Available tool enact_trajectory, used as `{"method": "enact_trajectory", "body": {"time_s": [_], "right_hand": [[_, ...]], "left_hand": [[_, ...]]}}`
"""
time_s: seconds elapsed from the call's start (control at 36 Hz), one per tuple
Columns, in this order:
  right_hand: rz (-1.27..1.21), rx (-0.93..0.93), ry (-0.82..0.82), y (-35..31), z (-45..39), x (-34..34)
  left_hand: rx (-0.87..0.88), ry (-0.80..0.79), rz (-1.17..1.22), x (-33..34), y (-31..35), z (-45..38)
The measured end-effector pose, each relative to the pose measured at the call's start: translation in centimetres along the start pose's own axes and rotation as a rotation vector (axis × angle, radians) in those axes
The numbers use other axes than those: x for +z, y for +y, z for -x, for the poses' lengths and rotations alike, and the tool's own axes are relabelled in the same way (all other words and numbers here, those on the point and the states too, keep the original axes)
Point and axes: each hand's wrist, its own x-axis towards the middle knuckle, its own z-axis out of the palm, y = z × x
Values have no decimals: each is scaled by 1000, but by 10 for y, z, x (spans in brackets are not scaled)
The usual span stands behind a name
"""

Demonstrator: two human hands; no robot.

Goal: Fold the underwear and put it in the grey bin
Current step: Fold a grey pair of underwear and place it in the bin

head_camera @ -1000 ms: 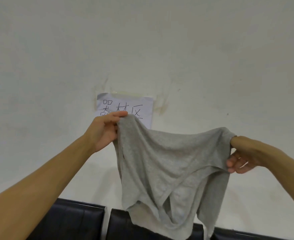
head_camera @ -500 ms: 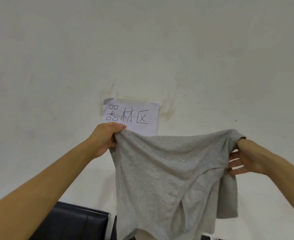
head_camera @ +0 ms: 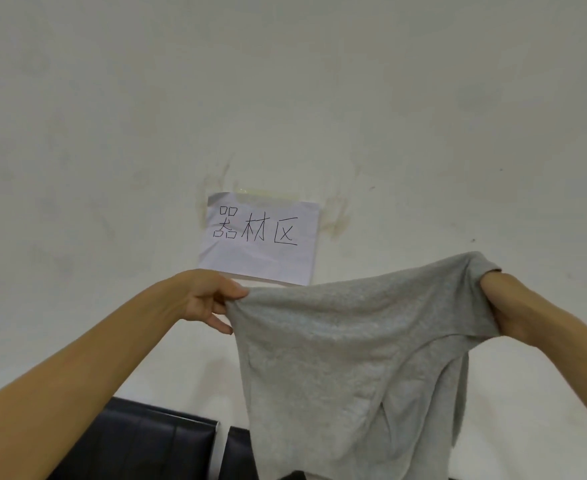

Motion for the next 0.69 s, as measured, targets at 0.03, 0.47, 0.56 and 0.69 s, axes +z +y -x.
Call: {"method": "enact_trajectory", "body": {"time_s": [0.03, 0.47, 0.56, 0.69], "right_hand": [[-4, -6, -9, 0, 0, 0], [-41, -31, -5, -4, 10, 4], [-64, -31, -20, -5, 13, 6], [-70, -37, -31, -5, 14, 4]], "left_hand": [[-4, 5, -3, 1, -1, 0], [66, -25, 185, 5, -22, -7], [152, 0, 337, 7, -24, -9], [176, 37, 418, 11, -22, -8]]}}
